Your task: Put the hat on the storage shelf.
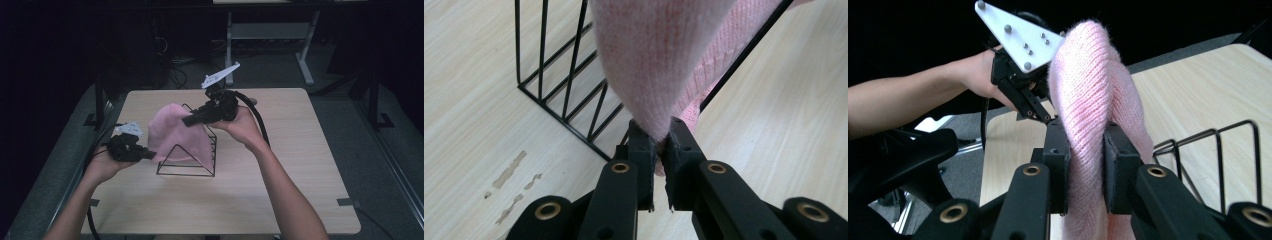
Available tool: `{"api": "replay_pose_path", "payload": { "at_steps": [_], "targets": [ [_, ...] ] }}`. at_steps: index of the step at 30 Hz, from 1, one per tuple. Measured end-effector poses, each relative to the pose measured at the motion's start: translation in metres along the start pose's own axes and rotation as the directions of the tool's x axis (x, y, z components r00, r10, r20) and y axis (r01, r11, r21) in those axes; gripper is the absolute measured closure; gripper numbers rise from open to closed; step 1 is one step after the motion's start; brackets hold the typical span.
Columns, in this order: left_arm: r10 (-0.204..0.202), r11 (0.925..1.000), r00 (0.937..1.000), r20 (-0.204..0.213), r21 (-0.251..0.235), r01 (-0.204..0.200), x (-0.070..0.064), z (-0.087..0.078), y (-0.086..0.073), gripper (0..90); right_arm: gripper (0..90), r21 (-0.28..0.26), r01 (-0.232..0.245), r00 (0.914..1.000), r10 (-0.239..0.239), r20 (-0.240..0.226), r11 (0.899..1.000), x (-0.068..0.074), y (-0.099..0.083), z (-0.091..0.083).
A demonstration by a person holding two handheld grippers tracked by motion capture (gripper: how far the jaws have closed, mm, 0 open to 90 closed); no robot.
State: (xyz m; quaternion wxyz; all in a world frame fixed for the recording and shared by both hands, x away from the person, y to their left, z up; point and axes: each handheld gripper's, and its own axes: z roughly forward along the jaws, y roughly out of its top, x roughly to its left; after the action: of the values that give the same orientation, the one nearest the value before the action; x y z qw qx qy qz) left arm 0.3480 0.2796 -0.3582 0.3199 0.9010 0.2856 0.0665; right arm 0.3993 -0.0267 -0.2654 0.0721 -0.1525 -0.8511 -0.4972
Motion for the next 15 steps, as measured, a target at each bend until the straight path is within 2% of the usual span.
{"api": "replay_pose_path", "payload": {
  "at_steps": [10, 11, 15],
  "targets": [
    [-0.004, 0.9996, 0.9999, -0.011, 0.026, 0.004, -0.002, 0.011, -0.007, 83.5, 70.4, 0.018, -0.009, 0.9999, 0.009, -0.013, 1.0, -0.002, -0.011, 0.006],
    [0.007, 0.999, 0.9998, -0.017, 0.043, -0.006, -0.002, 0.013, -0.008, 83.6, 70.2, 0.026, -0.007, 0.9999, 0.008, -0.013, 1.0, -0.001, -0.013, 0.007],
    [0.017, 0.9985, 0.9996, -0.024, 0.053, -0.015, -0.003, 0.017, -0.008, 83.6, 70.1, 0.035, -0.006, 0.9999, 0.006, -0.013, 0.999, 0.0, -0.017, 0.01]
  ]
}}
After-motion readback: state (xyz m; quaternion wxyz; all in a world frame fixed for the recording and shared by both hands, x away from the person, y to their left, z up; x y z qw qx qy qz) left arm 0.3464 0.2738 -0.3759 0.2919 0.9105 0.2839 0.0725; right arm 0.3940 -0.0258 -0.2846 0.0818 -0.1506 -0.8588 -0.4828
